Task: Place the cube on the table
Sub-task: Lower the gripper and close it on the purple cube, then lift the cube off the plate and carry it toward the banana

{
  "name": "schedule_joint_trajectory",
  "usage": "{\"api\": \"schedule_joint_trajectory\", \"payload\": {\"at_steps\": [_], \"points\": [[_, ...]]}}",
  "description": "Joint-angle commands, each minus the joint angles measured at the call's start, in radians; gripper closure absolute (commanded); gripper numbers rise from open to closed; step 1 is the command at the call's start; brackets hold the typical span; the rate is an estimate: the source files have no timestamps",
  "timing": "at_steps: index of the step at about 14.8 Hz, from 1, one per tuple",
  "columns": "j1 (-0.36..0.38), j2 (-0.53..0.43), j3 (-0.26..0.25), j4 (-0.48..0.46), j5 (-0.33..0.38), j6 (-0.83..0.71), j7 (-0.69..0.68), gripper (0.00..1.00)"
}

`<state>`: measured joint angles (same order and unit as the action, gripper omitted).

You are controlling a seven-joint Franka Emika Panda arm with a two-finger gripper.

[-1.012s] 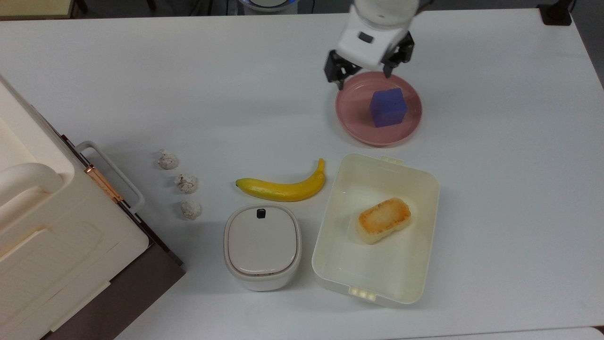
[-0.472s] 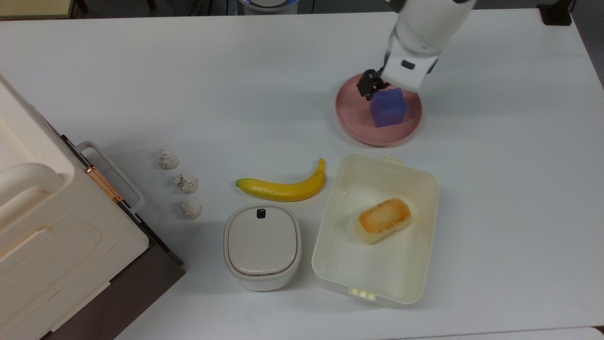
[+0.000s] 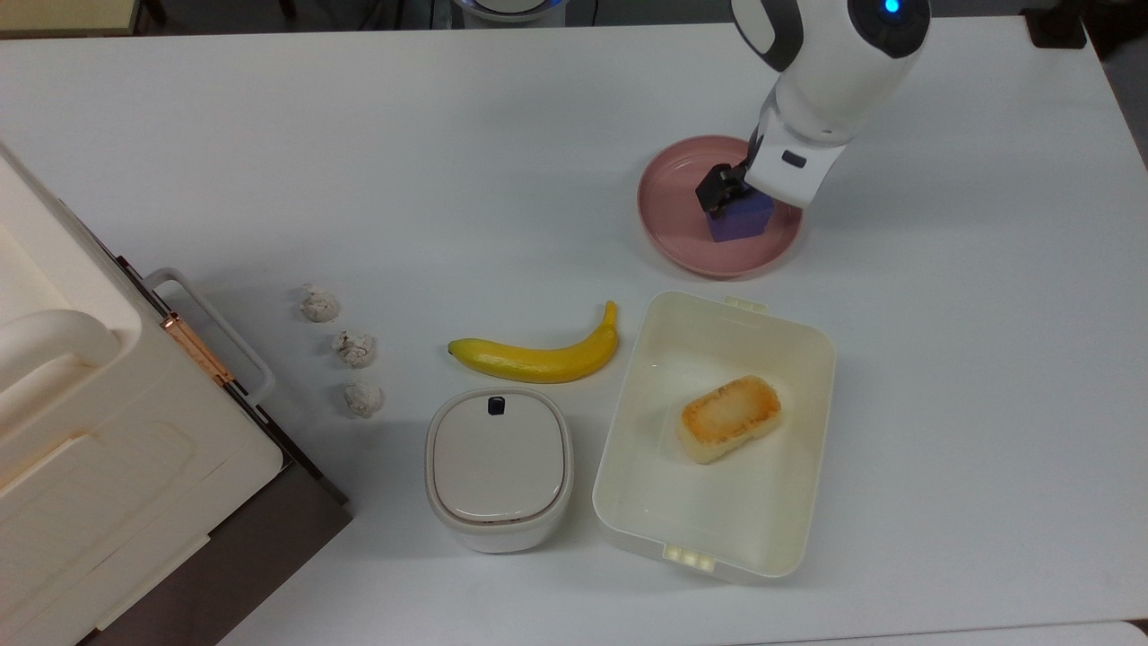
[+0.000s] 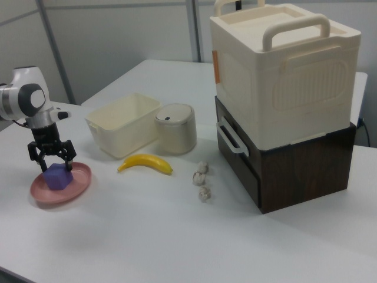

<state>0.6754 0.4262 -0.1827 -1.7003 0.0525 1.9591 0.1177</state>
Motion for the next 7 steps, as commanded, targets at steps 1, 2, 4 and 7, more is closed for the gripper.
{"api": "schedule_joint_trajectory", "payload": {"at_steps": [1, 2, 4, 7], "points": [[0.038, 0.006, -0.012, -0.025, -0.031, 0.043, 0.054, 0.32], [0.033, 0.005, -0.012, -0.025, -0.030, 0.041, 0.057, 0.67], [0.029, -0.006, -0.014, -0.024, -0.030, 0.031, 0.057, 1.00], [-0.008, -0.053, -0.017, -0.021, -0.028, -0.005, 0.048, 1.00]]}}
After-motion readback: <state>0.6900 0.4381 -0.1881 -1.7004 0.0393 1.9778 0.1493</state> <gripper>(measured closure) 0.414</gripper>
